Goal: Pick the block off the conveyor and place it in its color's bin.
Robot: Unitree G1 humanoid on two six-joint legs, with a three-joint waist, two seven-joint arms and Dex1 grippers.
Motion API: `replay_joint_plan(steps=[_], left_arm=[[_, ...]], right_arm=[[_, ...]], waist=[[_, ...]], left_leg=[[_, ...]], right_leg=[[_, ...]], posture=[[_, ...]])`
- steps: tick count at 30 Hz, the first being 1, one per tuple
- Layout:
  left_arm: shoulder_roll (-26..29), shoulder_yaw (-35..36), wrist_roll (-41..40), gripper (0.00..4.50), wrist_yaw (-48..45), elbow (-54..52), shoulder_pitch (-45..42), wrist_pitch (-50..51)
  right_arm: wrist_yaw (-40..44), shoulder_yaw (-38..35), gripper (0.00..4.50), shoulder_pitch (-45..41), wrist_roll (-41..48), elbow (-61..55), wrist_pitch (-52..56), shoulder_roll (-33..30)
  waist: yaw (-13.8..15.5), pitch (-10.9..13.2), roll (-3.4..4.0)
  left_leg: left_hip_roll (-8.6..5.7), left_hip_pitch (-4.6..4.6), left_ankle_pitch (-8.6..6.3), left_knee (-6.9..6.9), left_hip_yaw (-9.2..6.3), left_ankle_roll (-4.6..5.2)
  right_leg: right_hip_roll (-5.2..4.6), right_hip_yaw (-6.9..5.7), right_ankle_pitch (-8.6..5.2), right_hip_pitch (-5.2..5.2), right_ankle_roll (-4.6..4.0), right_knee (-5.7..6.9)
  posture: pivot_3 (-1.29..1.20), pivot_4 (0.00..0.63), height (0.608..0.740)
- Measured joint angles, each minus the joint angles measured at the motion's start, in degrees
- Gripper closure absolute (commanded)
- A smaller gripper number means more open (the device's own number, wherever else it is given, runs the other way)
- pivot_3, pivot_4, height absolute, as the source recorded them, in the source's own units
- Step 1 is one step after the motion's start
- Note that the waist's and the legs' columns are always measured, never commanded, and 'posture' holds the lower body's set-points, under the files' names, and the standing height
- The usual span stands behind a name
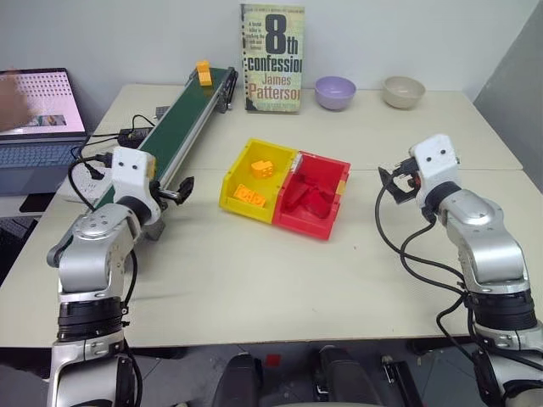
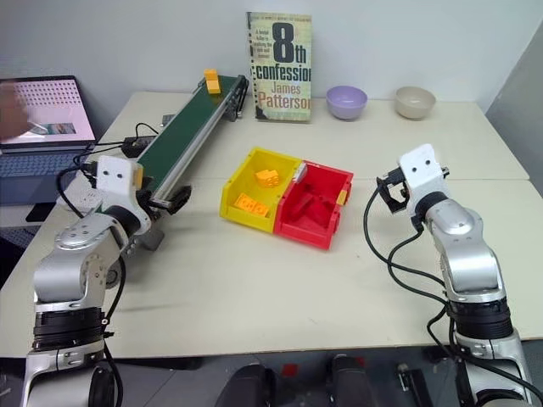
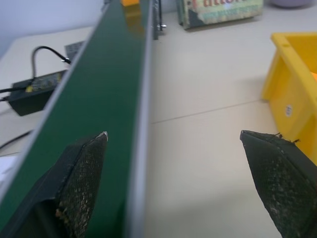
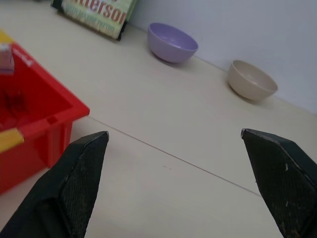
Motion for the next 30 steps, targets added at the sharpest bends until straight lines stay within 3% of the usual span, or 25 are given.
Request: replay_joint_plan(steps=[9, 16, 22, 30], left_arm=[[0.9, 6.5, -2.9, 0.03, 0.3, 0.0, -0.1, 0.1], [1.2, 8.5, -4.6, 0.03, -0.1, 4.3, -0.3, -0.8], [0.9, 7.5, -4.7, 0.03, -0.1, 4.8, -0.5, -1.1], [0.8, 6.3, -4.0, 0.03, 1.0, 6.2, -0.9, -2.3]], right_arm=[[2.6, -4.1, 0.0, -1.2, 10.6, -5.0, 4.2, 2.8], [16.3, -4.0, 0.0, -2.1, 25.3, -9.9, 9.7, -3.2], [21.8, -2.1, 0.0, -2.8, 32.5, -12.0, 12.7, -6.3], [24.6, 2.2, 0.0, -3.0, 32.7, -12.2, 10.9, -7.9]], waist=[[0.0, 0.0, 0.0], [0.0, 0.0, 0.0], [0.0, 0.0, 0.0], [0.1, 0.0, 0.0]], left_leg=[[0.01, 0.01, 0.0, 0.0, 0.0, 0.0], [0.01, 0.03, 0.0, 0.01, -0.03, 0.0], [0.01, 0.02, 0.0, 0.01, -0.02, 0.0], [0.01, 0.02, 0.0, 0.01, -0.02, 0.0]], right_leg=[[0.0, -0.01, 0.0, 0.0, 0.0, 0.0], [-0.01, -0.06, 0.0, 0.03, 0.0, 0.0], [-0.01, -0.04, 0.0, 0.03, 0.0, -0.02], [-0.01, -0.05, 0.0, 0.02, 0.0, -0.01]], posture=[[0.0, 0.15, 0.74], [0.0, 0.15, 0.74], [0.0, 0.15, 0.74], [0.0, 0.15, 0.74]])
